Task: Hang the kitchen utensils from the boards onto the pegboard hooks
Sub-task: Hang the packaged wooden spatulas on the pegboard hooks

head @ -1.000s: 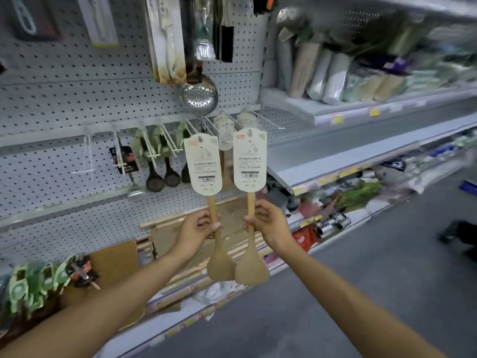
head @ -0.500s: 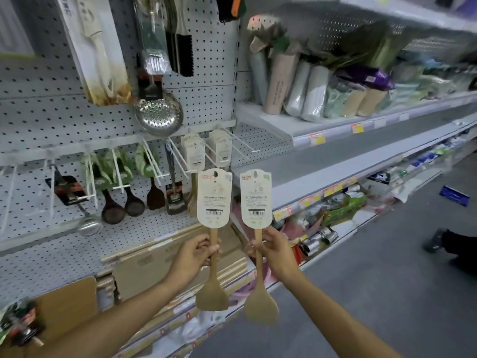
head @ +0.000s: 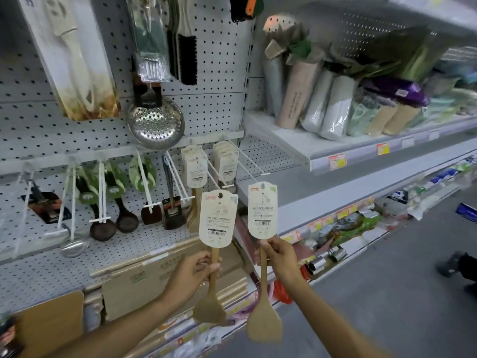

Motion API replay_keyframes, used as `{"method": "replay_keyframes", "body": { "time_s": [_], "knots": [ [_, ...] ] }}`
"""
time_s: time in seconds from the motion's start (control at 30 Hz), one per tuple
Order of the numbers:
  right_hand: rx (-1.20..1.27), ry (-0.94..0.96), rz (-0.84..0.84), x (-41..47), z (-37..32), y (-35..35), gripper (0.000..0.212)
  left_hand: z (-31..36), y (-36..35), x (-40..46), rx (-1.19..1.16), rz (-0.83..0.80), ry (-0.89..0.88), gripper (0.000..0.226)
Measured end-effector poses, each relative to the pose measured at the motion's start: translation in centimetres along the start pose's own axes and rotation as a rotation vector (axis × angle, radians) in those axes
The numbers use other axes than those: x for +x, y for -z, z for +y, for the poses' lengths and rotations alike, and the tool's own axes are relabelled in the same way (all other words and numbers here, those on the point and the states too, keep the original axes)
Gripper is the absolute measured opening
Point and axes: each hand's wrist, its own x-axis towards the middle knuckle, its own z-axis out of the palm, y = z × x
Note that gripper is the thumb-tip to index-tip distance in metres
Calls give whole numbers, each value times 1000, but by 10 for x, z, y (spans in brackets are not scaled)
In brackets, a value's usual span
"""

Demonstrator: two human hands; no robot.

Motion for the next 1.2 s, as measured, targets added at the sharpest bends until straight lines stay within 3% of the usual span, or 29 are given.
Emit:
{"method": "replay_keyframes", "body": {
  "time_s": [0.37, 0.6, 0.8, 1.2],
  "knots": [
    [-79, 1, -89, 59, 19, 4, 20, -8, -10, 16, 152, -1, -11, 16],
    [-26, -55, -163, 87, 31, 13, 18, -2, -33, 35, 186, 80, 0, 10],
    [-8, -30, -277, 114, 35, 19, 16, 6, -58, 49, 184, 167, -8, 22],
    [-6, -36, -424, 180, 24, 16, 15, 2, -89, 62, 131, 306, 54, 3]
  ]
}}
